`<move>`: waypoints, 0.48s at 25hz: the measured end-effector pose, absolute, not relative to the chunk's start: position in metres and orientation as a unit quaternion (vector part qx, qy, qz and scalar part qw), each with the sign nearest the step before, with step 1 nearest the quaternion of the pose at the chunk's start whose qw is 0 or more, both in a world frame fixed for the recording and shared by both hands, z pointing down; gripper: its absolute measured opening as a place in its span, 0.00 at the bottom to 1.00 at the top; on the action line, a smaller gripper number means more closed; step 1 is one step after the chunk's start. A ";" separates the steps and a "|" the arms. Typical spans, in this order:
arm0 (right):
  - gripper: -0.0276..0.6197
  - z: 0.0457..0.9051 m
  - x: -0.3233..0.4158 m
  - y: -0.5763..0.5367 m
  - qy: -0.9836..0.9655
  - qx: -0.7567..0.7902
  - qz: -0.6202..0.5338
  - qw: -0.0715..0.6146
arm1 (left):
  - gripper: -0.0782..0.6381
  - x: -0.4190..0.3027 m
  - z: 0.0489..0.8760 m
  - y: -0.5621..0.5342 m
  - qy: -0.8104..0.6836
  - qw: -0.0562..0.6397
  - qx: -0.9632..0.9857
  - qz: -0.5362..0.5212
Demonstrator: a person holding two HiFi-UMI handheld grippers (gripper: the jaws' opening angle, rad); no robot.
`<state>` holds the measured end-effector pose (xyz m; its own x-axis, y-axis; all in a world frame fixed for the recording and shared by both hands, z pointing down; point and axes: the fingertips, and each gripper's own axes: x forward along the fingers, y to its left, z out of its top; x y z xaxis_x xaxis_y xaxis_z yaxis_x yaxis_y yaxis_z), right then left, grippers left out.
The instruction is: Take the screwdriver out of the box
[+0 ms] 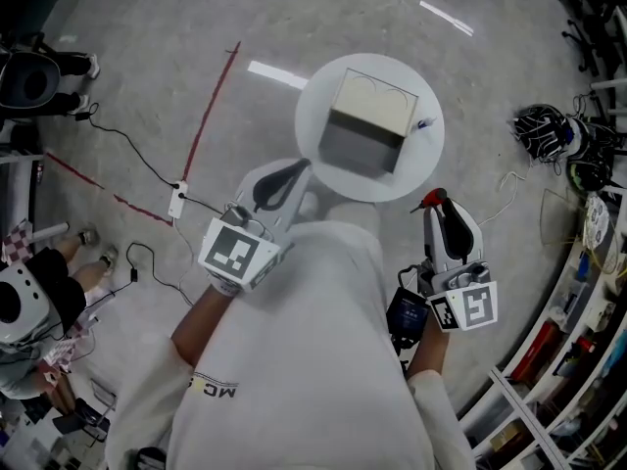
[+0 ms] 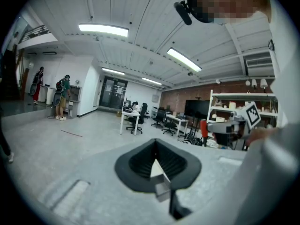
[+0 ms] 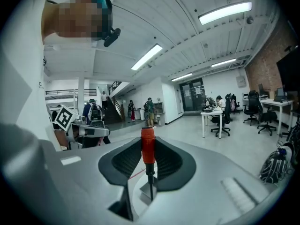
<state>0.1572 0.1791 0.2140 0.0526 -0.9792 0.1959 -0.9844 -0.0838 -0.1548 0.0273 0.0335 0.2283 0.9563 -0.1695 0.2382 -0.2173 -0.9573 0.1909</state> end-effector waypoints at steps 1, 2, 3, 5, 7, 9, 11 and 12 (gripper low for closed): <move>0.17 0.215 0.156 0.180 -0.677 0.725 0.126 0.011 | 0.11 0.027 0.228 0.035 -0.097 0.108 0.983 0.109; 0.17 0.215 0.156 0.180 -0.677 0.725 0.127 0.012 | 0.11 0.027 0.229 0.035 -0.096 0.108 0.983 0.109; 0.17 0.214 0.156 0.181 -0.677 0.725 0.126 0.012 | 0.11 0.026 0.229 0.035 -0.095 0.108 0.983 0.110; 0.17 0.213 0.157 0.181 -0.675 0.727 0.125 0.013 | 0.11 0.026 0.229 0.035 -0.094 0.108 0.983 0.112; 0.17 0.213 0.157 0.182 -0.674 0.728 0.125 0.016 | 0.11 0.026 0.230 0.034 -0.092 0.109 0.983 0.112; 0.17 0.213 0.156 0.182 -0.673 0.729 0.126 0.020 | 0.11 0.025 0.230 0.033 -0.091 0.110 0.983 0.112; 0.17 0.213 0.157 0.183 -0.670 0.731 0.128 0.022 | 0.11 0.026 0.230 0.033 -0.089 0.111 0.984 0.111; 0.17 0.213 0.158 0.183 -0.669 0.731 0.129 0.023 | 0.11 0.026 0.229 0.033 -0.088 0.112 0.984 0.111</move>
